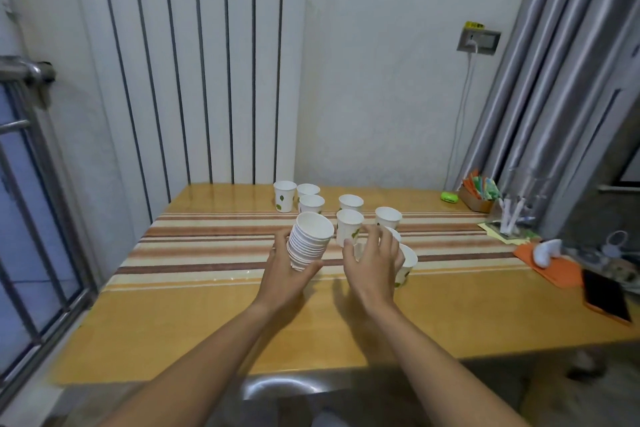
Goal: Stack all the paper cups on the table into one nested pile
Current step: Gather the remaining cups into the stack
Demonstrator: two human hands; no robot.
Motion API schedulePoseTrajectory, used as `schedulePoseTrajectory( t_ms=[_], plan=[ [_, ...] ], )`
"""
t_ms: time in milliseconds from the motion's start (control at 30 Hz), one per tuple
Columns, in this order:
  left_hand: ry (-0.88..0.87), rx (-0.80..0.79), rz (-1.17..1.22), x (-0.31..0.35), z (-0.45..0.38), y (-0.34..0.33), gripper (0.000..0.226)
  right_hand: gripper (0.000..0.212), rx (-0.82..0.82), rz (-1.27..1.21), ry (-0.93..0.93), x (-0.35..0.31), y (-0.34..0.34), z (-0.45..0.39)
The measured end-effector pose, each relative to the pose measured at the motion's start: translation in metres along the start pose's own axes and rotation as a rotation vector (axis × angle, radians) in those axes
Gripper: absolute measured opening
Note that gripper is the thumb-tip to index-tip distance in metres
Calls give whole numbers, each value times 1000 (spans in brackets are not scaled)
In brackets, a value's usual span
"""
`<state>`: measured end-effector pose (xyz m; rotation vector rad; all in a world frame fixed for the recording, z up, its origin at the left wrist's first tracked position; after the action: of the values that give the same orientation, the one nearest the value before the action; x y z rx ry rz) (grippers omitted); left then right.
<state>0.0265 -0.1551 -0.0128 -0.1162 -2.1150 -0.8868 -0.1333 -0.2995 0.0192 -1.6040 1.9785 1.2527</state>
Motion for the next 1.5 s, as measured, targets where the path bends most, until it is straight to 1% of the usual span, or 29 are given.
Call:
schedulePoseTrajectory(
  t_ms=[67, 133, 233, 333, 400, 500, 567, 633, 733, 933, 967, 1100, 1233, 1333, 1400, 1500],
  plan=[
    [-4, -1, -19, -1, -3, -3, 67, 60, -126, 150, -60, 19, -13, -1],
    [-9, -1, -29, -1, -4, -5, 65, 57, -239, 263, -93, 30, -21, 0],
    [-25, 1, -43, 2, -6, -6, 64, 48, -280, 302, -89, 33, -21, 0],
    [-26, -4, -41, 0, -8, -8, 63, 51, -245, 256, -68, 27, -19, -2],
    [-26, -1, -36, -1, -9, -9, 64, 53, -217, 172, -58, 21, -17, -6],
    [-23, 13, -30, -1, -12, -9, 62, 50, -127, -123, -42, 3, -3, -16],
    [-32, 24, -30, 1, -14, -7, 65, 48, -53, -268, 4, -13, 10, -24],
    [-50, 26, -28, 2, -16, -7, 67, 46, 22, -313, 75, -29, 22, -31],
    [-62, 14, -28, 2, -18, -10, 66, 44, 88, -379, 150, -47, 30, -35],
    [-58, -16, -26, 3, -20, -12, 66, 45, 123, -433, 222, -64, 39, -34],
    [-66, -23, -33, 4, -21, -12, 65, 44, 106, -453, 218, -65, 37, -35],
    [-105, -38, -53, 8, -20, -17, 63, 44, -46, -489, 251, -68, 21, -37],
    [-116, -18, -24, 15, -20, -23, 61, 44, -77, -523, 252, -62, 21, -39],
    [-127, -29, 21, 27, -21, -31, 60, 45, -209, -500, 219, -57, 9, -35],
    [-120, -42, 64, 35, -20, -37, 60, 44, -293, -451, 233, -52, -2, -28],
    [-102, -45, 94, 37, -20, -48, 60, 52, -342, -451, 222, -40, -6, -23]
  ],
)
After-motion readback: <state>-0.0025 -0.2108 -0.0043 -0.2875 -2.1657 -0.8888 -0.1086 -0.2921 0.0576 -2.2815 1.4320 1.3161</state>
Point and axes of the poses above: each hand's wrist, its own z-axis away from the middle knuckle, its own y-axis out of the back of the hand, x = y × z, the point moved 10 cm from there along -z, towards the middle knuckle, and after that the axes turned 15 degrees about -z, right-handed, at the moved point
